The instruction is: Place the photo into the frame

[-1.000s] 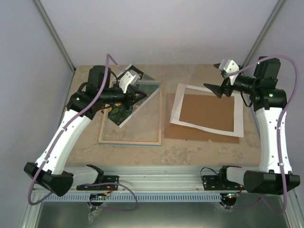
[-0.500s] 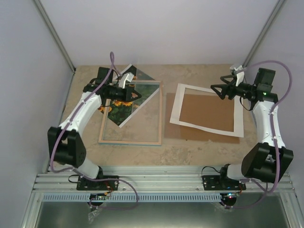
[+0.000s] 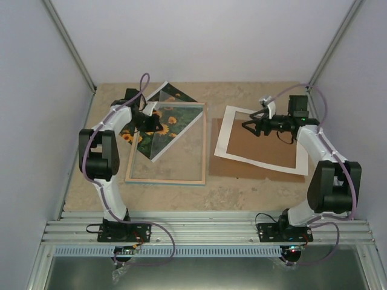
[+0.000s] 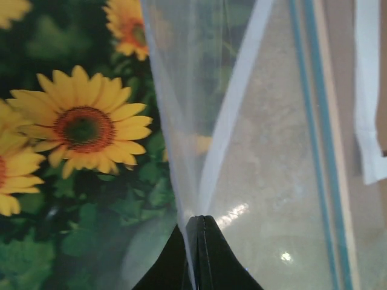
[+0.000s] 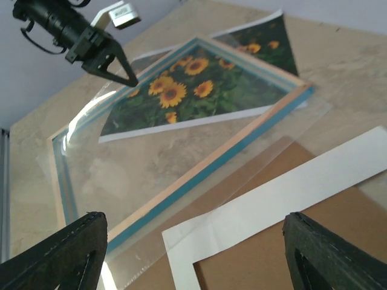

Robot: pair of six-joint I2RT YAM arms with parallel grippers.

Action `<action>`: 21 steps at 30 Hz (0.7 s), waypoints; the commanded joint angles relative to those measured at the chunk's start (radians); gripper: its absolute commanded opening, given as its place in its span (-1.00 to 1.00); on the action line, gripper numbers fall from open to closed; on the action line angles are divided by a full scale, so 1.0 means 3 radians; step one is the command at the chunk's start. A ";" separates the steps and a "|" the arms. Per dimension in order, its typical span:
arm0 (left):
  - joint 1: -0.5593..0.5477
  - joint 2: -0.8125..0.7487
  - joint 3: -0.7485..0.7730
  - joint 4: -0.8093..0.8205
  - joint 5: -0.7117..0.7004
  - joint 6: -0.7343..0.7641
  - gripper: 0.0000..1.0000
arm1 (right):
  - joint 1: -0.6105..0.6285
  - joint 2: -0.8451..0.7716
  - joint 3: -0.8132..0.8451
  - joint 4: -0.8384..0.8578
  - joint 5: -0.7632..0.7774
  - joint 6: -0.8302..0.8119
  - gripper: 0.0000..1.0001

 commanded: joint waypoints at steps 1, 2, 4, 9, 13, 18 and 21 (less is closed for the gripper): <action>0.0086 0.0154 0.0144 0.0002 -0.0339 0.0123 -1.00 | 0.0245 0.0145 -0.0100 0.0269 0.0122 0.0065 0.58; 0.0095 0.0188 0.0162 0.0009 -0.0369 0.0122 -1.00 | 0.0288 0.0185 -0.0103 0.0299 0.0134 0.0076 0.56; 0.0124 0.0247 0.0204 0.0037 -0.0403 0.0106 -1.00 | 0.0377 0.0254 -0.0098 0.0344 0.0164 0.0090 0.55; 0.0166 0.0345 0.0336 0.0015 -0.0481 0.0148 -1.00 | 0.0582 0.0382 -0.0095 0.0451 0.0283 0.0135 0.49; 0.0167 0.0433 0.0419 -0.0035 -0.0557 0.0189 -1.00 | 0.0779 0.0472 -0.0070 0.0535 0.0376 0.0173 0.40; 0.0163 0.0515 0.0476 -0.0116 -0.0663 0.0292 -1.00 | 0.0972 0.0593 0.0007 0.0578 0.0448 0.0208 0.25; 0.0163 0.0568 0.0545 -0.0234 -0.0725 0.0360 -1.00 | 0.1038 0.0658 0.0048 0.0576 0.0466 0.0208 0.24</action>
